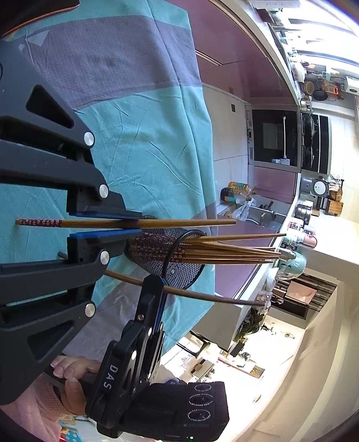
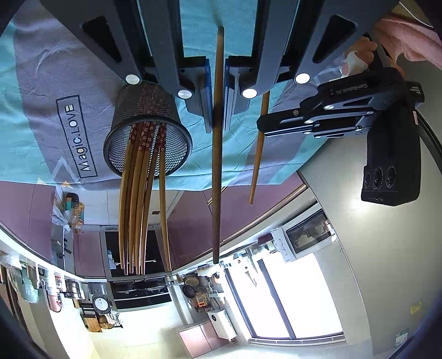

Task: Organize utensils
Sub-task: 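Lift both chopsticks upright and carry them toward the mesh cup, then move the left tool's chopstick over the mesh cup while the right tool follows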

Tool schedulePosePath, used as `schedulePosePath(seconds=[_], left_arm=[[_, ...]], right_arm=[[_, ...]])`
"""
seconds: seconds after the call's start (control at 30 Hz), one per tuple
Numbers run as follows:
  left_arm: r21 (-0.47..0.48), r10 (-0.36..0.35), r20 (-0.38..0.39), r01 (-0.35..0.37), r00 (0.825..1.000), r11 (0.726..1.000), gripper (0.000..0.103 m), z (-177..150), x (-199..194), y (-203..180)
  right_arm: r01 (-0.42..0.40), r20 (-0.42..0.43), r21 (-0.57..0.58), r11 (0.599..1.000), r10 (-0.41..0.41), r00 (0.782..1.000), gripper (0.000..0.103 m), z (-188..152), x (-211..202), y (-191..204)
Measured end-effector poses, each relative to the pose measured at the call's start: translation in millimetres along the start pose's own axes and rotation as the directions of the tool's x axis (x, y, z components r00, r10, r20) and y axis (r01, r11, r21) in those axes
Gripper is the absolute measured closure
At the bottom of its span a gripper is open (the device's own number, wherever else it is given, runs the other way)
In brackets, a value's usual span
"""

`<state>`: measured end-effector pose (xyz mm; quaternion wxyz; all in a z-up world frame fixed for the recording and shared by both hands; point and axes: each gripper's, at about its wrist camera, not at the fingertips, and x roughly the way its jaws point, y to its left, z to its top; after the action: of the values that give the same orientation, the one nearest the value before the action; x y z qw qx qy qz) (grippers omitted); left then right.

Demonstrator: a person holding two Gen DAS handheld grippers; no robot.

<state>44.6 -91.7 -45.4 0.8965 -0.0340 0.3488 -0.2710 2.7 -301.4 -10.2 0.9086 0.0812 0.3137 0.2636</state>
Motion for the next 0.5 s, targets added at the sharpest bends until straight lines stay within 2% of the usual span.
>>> schedulePosePath(seconds=[0.5], left_arm=[[0.042,-0.044,0.005,0.044,0.999,0.998,0.095,-3.2,-7.3,-11.9]], right_arm=[[0.002,-0.006,-0.014,1.000,-0.002,1.000,0.097,1.2,4.4,4.8]])
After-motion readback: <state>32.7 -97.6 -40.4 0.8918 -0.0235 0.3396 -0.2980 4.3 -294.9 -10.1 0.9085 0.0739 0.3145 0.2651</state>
